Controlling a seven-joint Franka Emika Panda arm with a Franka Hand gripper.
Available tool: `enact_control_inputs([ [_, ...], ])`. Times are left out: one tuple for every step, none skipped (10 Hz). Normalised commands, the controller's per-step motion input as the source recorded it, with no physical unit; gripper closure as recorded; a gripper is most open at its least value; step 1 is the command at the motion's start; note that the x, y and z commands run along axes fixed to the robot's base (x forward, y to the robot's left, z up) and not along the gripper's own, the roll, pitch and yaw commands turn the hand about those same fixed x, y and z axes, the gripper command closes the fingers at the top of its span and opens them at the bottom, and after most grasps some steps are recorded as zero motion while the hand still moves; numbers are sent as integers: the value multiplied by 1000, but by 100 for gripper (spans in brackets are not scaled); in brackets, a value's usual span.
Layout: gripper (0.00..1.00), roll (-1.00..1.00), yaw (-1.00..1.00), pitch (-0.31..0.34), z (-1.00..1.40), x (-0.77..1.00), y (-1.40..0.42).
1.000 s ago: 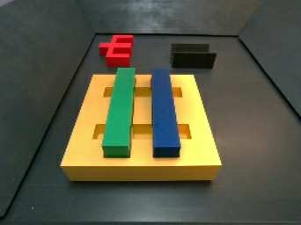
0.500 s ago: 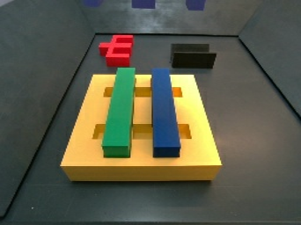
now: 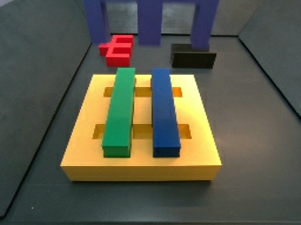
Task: Pick up the purple object. Move up. Move to above the board. Insert the purple object.
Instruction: Insert the purple object.
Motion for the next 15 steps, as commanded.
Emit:
enact_control_inputs([
  [100,243,0,-43,-803,243,-691],
  [100,194,0,-99,-829,183,-534],
  [100,130,0,-93,-649,0,-317],
  [100,1,0,-94,-357,-251,-43],
  [100,-17,0,-90,-306,-343,0],
  [100,-80,0,-119,-274,-331,0],
  [100,-151,0,-143,-280,-209,0],
  [100,-211,54,-156,-254,-11,-63],
  [100,-216,14,-140,-229,34,-134],
  [100,-174,0,-126,-191,46,-63],
  [100,-56,0,-84,-160,-29,0],
  [100,-16,0,-70,-134,-169,0],
  [100,-30,0,-77,-111,-169,0],
  [100,-57,29,-86,-74,-6,-26],
  [100,-46,0,-30,-66,103,-74],
])
